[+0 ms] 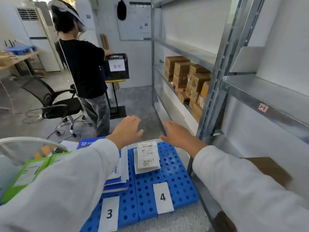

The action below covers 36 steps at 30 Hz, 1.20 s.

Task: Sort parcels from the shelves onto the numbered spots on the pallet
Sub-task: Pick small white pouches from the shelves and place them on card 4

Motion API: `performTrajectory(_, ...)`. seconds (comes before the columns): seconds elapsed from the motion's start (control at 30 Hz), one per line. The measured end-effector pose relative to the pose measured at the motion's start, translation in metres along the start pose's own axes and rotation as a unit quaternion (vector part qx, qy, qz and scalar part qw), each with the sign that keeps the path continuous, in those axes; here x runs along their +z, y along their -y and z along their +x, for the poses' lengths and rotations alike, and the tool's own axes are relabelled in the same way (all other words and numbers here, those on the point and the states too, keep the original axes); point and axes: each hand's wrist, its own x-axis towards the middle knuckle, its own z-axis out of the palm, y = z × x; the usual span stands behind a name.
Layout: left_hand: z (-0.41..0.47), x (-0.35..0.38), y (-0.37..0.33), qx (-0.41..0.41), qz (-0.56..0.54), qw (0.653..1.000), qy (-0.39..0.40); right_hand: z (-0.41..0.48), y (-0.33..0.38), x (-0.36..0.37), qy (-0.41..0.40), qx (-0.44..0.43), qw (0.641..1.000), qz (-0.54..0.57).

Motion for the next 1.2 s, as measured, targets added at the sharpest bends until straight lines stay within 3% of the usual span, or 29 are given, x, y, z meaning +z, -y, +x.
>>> performTrajectory(0.17,-0.034,-0.010,-0.053,0.042,-0.001,0.999,0.022,-0.066,-0.001,-0.006,0.007,0.028,1.000,0.008)
performTrajectory(0.4,-0.047,-0.020,-0.130,0.174,-0.003,0.985,0.020,-0.160,-0.011,-0.040,-0.002,0.070,0.996,-0.048)
performTrajectory(0.6,-0.054,-0.041,-0.165,0.256,-0.043,0.966,0.012,-0.234,-0.003,-0.083,-0.074,0.186,0.978,-0.050)
performTrajectory(0.73,-0.078,-0.049,-0.179,0.320,-0.052,0.946,0.016,-0.275,0.019,-0.090,-0.063,0.274,0.956,-0.078)
performTrajectory(0.87,-0.105,-0.054,-0.186,0.393,-0.055,0.917,0.035,-0.323,0.052,-0.067,-0.081,0.335,0.939,-0.022)
performTrajectory(1.0,-0.151,-0.061,-0.215,0.460,-0.097,0.883,0.015,-0.389,0.093,-0.037,-0.086,0.437,0.895,-0.025)
performTrajectory(1.2,-0.243,-0.051,-0.259,0.585,-0.113,0.801,0.055,-0.508,0.148,-0.031,-0.074,0.546,0.833,-0.059)
